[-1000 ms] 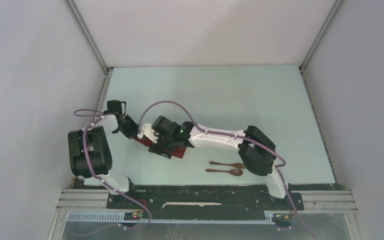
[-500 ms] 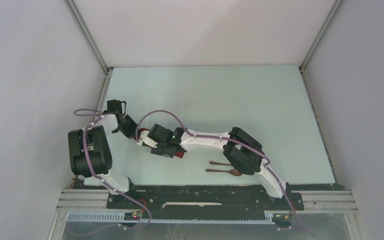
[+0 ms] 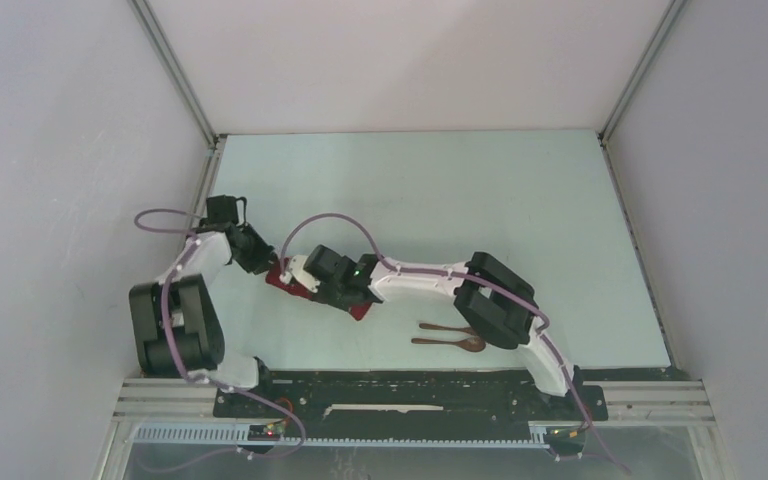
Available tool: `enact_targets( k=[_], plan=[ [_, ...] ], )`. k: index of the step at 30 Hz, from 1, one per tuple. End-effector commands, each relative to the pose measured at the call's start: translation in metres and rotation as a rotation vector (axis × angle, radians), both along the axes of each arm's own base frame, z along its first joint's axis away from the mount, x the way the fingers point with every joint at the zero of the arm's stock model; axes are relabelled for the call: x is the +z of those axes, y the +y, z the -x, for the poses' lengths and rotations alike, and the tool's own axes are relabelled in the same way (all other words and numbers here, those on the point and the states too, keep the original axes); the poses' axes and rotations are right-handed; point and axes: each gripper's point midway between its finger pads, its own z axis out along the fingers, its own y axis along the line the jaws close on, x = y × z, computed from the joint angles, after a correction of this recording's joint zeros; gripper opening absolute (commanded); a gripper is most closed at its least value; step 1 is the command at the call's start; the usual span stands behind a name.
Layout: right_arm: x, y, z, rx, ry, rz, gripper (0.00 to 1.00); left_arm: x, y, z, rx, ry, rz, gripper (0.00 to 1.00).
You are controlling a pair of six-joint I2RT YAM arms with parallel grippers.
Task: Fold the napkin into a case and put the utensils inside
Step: Pick up the smaller rectangle-folded napkin from the center of the board, then turn over the smaller rectangle-folded napkin at the center of the board.
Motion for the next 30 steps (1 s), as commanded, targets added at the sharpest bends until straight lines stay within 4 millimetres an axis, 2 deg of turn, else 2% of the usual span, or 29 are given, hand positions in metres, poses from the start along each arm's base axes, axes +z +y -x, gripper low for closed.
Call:
enact_targets(
  k=[1, 4, 7, 11, 15, 19, 21, 24, 27, 28, 30],
  plan=[
    [0.059, -0.004, 0.033, -0.008, 0.384, -0.222, 0.0, 0.078, 0.016, -0.011, -0.015, -0.228, -0.136, 0.36],
    [0.088, -0.014, 0.049, 0.009, 0.668, -0.388, 0.0, 0.116, 0.013, -0.006, -0.036, -0.328, -0.173, 0.46],
    [0.104, -0.028, 0.05, 0.006, 0.932, -0.515, 0.0, 0.14, 0.007, 0.002, -0.08, -0.383, -0.198, 0.5],
    [0.1, -0.04, 0.04, -0.064, 1.224, -0.582, 0.0, 0.155, -0.006, 0.008, -0.158, -0.406, -0.206, 0.52],
    [0.083, -0.053, 0.025, -0.145, 1.323, -0.599, 0.0, 0.164, -0.037, 0.009, -0.303, -0.424, -0.158, 0.53],
    [0.062, -0.073, -0.003, -0.233, 1.376, -0.644, 0.0, 0.16, -0.075, 0.01, -0.444, -0.41, -0.079, 0.54],
    [0.054, -0.085, -0.013, -0.271, 1.377, -0.651, 0.03, 0.153, -0.098, 0.014, -0.515, -0.385, -0.009, 0.54],
    [0.048, -0.104, -0.032, -0.352, 1.344, -0.666, 0.12, 0.138, -0.121, 0.013, -0.562, -0.357, 0.047, 0.54],
    [0.037, -0.128, -0.054, -0.465, 1.309, -0.672, 0.26, 0.127, -0.147, 0.01, -0.597, -0.341, 0.14, 0.54],
    [0.034, -0.139, -0.06, -0.512, 1.291, -0.667, 0.34, 0.123, -0.153, 0.008, -0.595, -0.333, 0.167, 0.54],
    [0.039, -0.164, -0.072, -0.587, 1.23, -0.657, 0.51, 0.113, -0.165, 0.003, -0.585, -0.316, 0.229, 0.54]
  ],
)
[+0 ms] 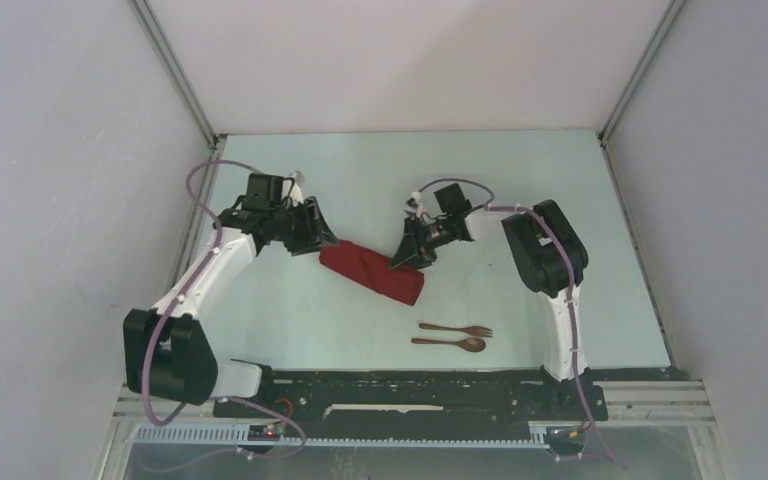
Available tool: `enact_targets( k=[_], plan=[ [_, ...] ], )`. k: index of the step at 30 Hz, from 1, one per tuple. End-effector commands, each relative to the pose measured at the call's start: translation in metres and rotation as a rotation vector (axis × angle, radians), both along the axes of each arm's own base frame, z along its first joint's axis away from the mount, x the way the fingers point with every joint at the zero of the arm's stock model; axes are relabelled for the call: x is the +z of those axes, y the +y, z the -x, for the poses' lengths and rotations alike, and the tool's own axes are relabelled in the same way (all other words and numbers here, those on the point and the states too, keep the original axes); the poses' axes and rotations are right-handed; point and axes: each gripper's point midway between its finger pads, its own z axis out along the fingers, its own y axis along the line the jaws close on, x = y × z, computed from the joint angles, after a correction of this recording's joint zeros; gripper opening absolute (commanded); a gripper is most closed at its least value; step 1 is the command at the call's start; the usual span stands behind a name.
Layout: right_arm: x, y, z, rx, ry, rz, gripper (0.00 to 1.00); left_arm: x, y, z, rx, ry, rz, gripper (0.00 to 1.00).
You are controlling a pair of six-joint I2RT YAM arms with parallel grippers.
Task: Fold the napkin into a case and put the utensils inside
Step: Turn over the smaller rectangle-folded napkin at the center of the board, then rotate the smaller rectangle-folded napkin at the center of the board.
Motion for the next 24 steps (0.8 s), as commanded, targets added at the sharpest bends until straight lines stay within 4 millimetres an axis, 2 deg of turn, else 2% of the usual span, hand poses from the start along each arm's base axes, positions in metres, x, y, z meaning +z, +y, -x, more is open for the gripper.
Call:
enact_targets(
  k=[1, 3, 6, 9, 11, 13, 14, 16, 18, 19, 21, 24],
  plan=[
    [0.012, -0.052, -0.026, -0.127, -0.091, 0.162, 0.57, -0.005, -0.036, -0.016, -0.032, 0.011, 0.177, 0.54],
    [0.029, -0.075, -0.027, -0.161, -0.214, 0.3, 0.64, -0.016, -0.045, -0.025, -0.002, 0.035, 0.239, 0.54],
    [0.058, -0.084, -0.02, -0.17, -0.345, 0.376, 0.67, -0.023, -0.058, -0.041, 0.037, 0.054, 0.339, 0.49],
    [0.076, -0.069, -0.006, -0.136, -0.407, 0.357, 0.67, -0.029, -0.065, -0.06, 0.089, 0.068, 0.412, 0.44],
    [0.081, -0.042, 0.012, -0.065, -0.366, 0.26, 0.64, -0.037, -0.066, -0.071, 0.113, 0.074, 0.423, 0.4],
    [0.077, -0.012, 0.031, 0.014, -0.314, 0.167, 0.61, -0.053, -0.061, -0.08, 0.152, 0.087, 0.385, 0.37],
    [0.073, 0.0, 0.032, 0.016, -0.292, 0.128, 0.6, -0.063, -0.057, -0.083, 0.174, 0.101, 0.368, 0.36],
    [0.062, 0.006, 0.033, -0.002, -0.265, 0.079, 0.6, -0.081, -0.049, -0.088, 0.22, 0.124, 0.333, 0.35],
    [0.047, -0.002, 0.028, -0.034, -0.25, 0.06, 0.62, -0.101, -0.043, -0.09, 0.247, 0.152, 0.286, 0.36],
    [0.037, -0.009, 0.026, -0.051, -0.242, 0.06, 0.64, -0.105, -0.042, -0.092, 0.244, 0.152, 0.272, 0.37],
    [0.011, -0.024, 0.023, -0.069, -0.195, 0.075, 0.64, -0.126, -0.039, -0.094, 0.245, 0.19, 0.232, 0.42],
    [-0.01, -0.037, 0.015, -0.1, -0.175, 0.088, 0.64, -0.131, -0.044, -0.102, 0.208, 0.197, 0.234, 0.46]
  ],
)
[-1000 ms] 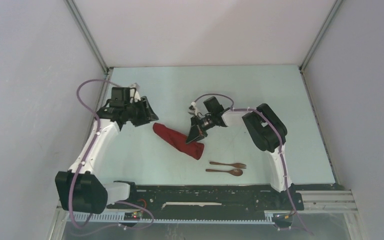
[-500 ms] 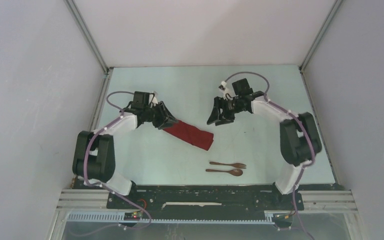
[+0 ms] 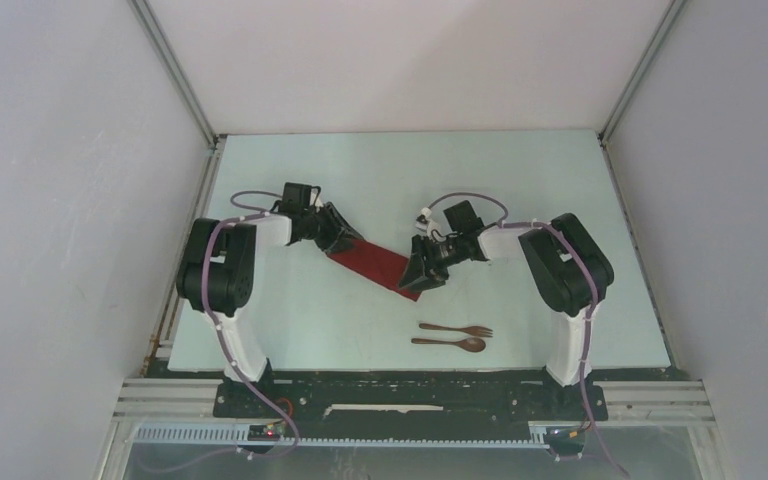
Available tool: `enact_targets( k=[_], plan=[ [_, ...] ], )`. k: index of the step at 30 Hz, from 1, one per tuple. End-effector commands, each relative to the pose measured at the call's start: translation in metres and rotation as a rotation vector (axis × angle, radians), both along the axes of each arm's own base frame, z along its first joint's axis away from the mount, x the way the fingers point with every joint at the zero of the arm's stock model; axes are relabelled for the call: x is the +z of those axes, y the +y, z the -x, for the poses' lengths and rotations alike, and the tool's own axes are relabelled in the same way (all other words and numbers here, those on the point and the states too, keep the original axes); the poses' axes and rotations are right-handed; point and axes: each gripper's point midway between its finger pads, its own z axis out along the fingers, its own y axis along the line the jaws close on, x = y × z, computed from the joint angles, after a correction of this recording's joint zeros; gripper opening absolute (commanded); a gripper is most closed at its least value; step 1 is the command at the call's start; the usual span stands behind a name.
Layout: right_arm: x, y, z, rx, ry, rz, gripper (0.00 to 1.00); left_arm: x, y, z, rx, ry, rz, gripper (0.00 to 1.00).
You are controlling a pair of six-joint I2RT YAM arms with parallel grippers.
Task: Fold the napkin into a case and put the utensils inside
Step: Rotate the smaller rectangle-folded napkin at the center of the board.
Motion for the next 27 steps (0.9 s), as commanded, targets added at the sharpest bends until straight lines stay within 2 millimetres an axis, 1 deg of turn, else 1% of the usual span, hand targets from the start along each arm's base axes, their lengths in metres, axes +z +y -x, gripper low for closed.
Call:
enact_targets(
  k=[1, 3, 5, 6, 8, 9, 10, 11, 13, 14, 15, 18, 19, 20, 22, 23, 24, 25, 27],
  plan=[
    [0.003, -0.007, -0.028, -0.049, -0.079, -0.06, 0.64, 0.003, 0.004, -0.027, -0.008, -0.072, -0.053, 0.48],
    [0.018, -0.008, -0.022, -0.046, -0.101, -0.025, 0.65, 0.03, 0.001, -0.033, -0.033, -0.135, -0.048, 0.51],
    [0.038, -0.007, -0.014, -0.037, -0.131, 0.003, 0.66, 0.065, 0.0, -0.034, -0.066, -0.199, -0.053, 0.54],
    [0.053, -0.006, -0.011, -0.036, -0.163, 0.001, 0.67, 0.084, 0.001, -0.033, -0.079, -0.235, -0.056, 0.55],
    [0.065, 0.0, -0.008, -0.043, -0.177, -0.011, 0.68, 0.101, 0.01, -0.025, -0.068, -0.258, -0.084, 0.59],
    [0.069, 0.007, -0.007, -0.04, -0.169, -0.035, 0.68, 0.103, 0.015, -0.021, -0.053, -0.259, -0.091, 0.61],
    [0.069, 0.013, -0.007, -0.034, -0.159, -0.06, 0.68, 0.1, 0.02, -0.018, -0.035, -0.251, -0.097, 0.61],
    [0.066, 0.019, -0.008, -0.036, -0.144, -0.071, 0.68, 0.093, 0.023, -0.017, -0.021, -0.233, -0.098, 0.62],
    [0.056, 0.025, -0.009, -0.04, -0.1, -0.088, 0.67, 0.073, 0.023, -0.017, -0.012, -0.173, -0.081, 0.62],
    [0.052, 0.028, -0.012, -0.044, -0.1, -0.101, 0.67, 0.061, 0.022, -0.02, -0.011, -0.151, -0.078, 0.62],
    [0.044, 0.027, -0.013, -0.052, -0.09, -0.093, 0.67, 0.052, 0.021, -0.023, -0.007, -0.141, -0.084, 0.63],
    [0.016, 0.014, -0.018, -0.09, -0.064, -0.033, 0.67, 0.019, 0.031, -0.029, 0.021, -0.081, -0.145, 0.65],
    [0.01, 0.007, -0.021, -0.107, -0.052, -0.03, 0.67, 0.009, 0.033, -0.028, 0.022, -0.052, -0.161, 0.65],
    [0.005, 0.001, -0.022, -0.122, -0.043, -0.025, 0.66, 0.004, 0.033, -0.027, 0.022, -0.036, -0.166, 0.65],
    [-0.003, -0.012, -0.025, -0.149, -0.038, 0.005, 0.66, -0.002, 0.037, -0.024, 0.031, -0.022, -0.183, 0.66],
    [-0.002, -0.015, -0.026, -0.15, -0.043, 0.012, 0.66, -0.002, 0.038, -0.022, 0.031, -0.023, -0.194, 0.66],
    [0.002, -0.017, -0.026, -0.149, -0.055, 0.013, 0.66, 0.002, 0.041, -0.019, 0.031, -0.024, -0.21, 0.67],
    [0.011, -0.016, -0.027, -0.148, -0.082, 0.004, 0.66, 0.006, 0.044, -0.017, 0.025, -0.029, -0.228, 0.67],
    [0.026, -0.015, -0.023, -0.136, -0.086, 0.008, 0.66, 0.023, 0.049, -0.011, 0.013, -0.053, -0.257, 0.67]
  ],
)
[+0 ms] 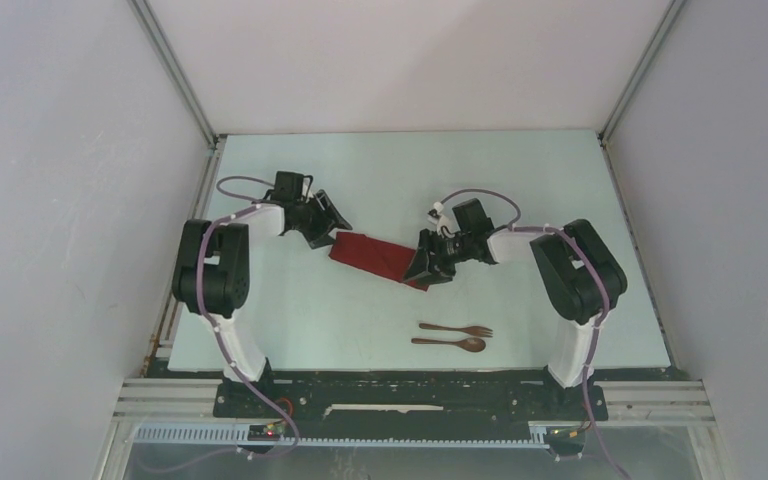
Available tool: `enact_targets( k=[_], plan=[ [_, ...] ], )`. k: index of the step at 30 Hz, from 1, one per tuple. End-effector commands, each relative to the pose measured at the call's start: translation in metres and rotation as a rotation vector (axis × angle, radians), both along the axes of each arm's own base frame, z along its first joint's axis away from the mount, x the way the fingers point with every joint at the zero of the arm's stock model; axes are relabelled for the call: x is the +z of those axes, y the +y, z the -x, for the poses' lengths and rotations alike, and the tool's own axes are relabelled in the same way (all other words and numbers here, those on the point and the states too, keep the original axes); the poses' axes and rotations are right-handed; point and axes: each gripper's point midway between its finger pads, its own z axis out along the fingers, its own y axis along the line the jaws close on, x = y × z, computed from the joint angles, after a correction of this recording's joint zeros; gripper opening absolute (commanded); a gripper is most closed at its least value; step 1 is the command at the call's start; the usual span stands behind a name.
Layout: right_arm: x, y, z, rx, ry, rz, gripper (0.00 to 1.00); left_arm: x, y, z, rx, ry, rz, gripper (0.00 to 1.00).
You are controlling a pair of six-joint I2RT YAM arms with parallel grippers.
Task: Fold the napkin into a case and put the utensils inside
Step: Rotate the smaller rectangle-folded napkin at the center of the board.
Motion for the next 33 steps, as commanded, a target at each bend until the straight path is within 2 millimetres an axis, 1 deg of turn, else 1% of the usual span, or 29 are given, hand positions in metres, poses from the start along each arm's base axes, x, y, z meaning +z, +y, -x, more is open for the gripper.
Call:
enact_targets(
  k=[1, 4, 6, 7, 9, 10, 11, 13, 15, 17, 19, 21, 23, 24, 25, 26, 27, 30, 33],
  plan=[
    [0.037, -0.001, -0.004, 0.007, -0.094, 0.012, 0.66, 0.024, 0.021, 0.02, -0.016, -0.023, -0.134, 0.67],
    [0.055, 0.004, 0.0, 0.023, -0.128, 0.02, 0.67, 0.063, 0.026, 0.023, -0.038, -0.117, -0.164, 0.69],
    [0.057, 0.005, -0.001, 0.018, -0.138, 0.025, 0.67, 0.082, 0.019, 0.024, -0.077, -0.157, -0.145, 0.69],
    [0.056, 0.003, -0.004, 0.007, -0.14, 0.042, 0.67, 0.088, 0.011, 0.023, -0.112, -0.179, -0.14, 0.71],
    [0.045, -0.006, -0.013, -0.038, -0.144, 0.142, 0.66, 0.091, 0.0, 0.023, -0.182, -0.187, -0.198, 0.71],
    [0.041, -0.009, -0.019, -0.076, -0.15, 0.205, 0.66, 0.09, 0.001, 0.023, -0.19, -0.16, -0.253, 0.71],
    [0.037, -0.014, -0.028, -0.13, -0.151, 0.275, 0.65, 0.092, -0.001, 0.024, -0.196, -0.156, -0.271, 0.7],
    [0.037, -0.01, -0.041, -0.203, -0.176, 0.35, 0.64, 0.108, -0.006, 0.025, -0.174, -0.215, -0.236, 0.7],
    [0.041, 0.005, -0.054, -0.271, -0.258, 0.368, 0.64, 0.133, -0.006, 0.031, -0.158, -0.295, -0.209, 0.71],
    [0.046, 0.018, -0.066, -0.328, -0.317, 0.39, 0.64, 0.153, 0.005, 0.041, -0.13, -0.338, -0.244, 0.71],
    [0.055, 0.035, -0.077, -0.343, -0.382, 0.404, 0.63, 0.171, 0.019, 0.055, -0.106, -0.376, -0.293, 0.71],
    [0.053, 0.049, -0.087, -0.353, -0.442, 0.451, 0.62, 0.19, 0.032, 0.073, -0.079, -0.43, -0.329, 0.72],
    [0.053, 0.063, -0.092, -0.36, -0.478, 0.496, 0.58, 0.205, 0.044, 0.091, -0.048, -0.481, -0.354, 0.73],
    [0.054, 0.071, -0.094, -0.358, -0.498, 0.516, 0.55, 0.21, 0.049, 0.099, -0.035, -0.5, -0.362, 0.73],
    [0.059, 0.082, -0.097, -0.359, -0.528, 0.524, 0.52, 0.215, 0.053, 0.108, -0.026, -0.519, -0.369, 0.73],
    [0.058, 0.093, -0.094, -0.347, -0.546, 0.544, 0.48, 0.22, 0.056, 0.116, -0.02, -0.535, -0.37, 0.73],
    [0.057, 0.101, -0.094, -0.344, -0.556, 0.552, 0.44, 0.223, 0.063, 0.123, 0.004, -0.549, -0.389, 0.74],
    [0.046, 0.122, -0.097, -0.331, -0.553, 0.583, 0.36, 0.236, 0.069, 0.143, 0.02, -0.594, -0.385, 0.74],
    [0.03, 0.135, -0.101, -0.323, -0.568, 0.626, 0.34, 0.245, 0.07, 0.156, 0.022, -0.625, -0.366, 0.74]
  ],
)
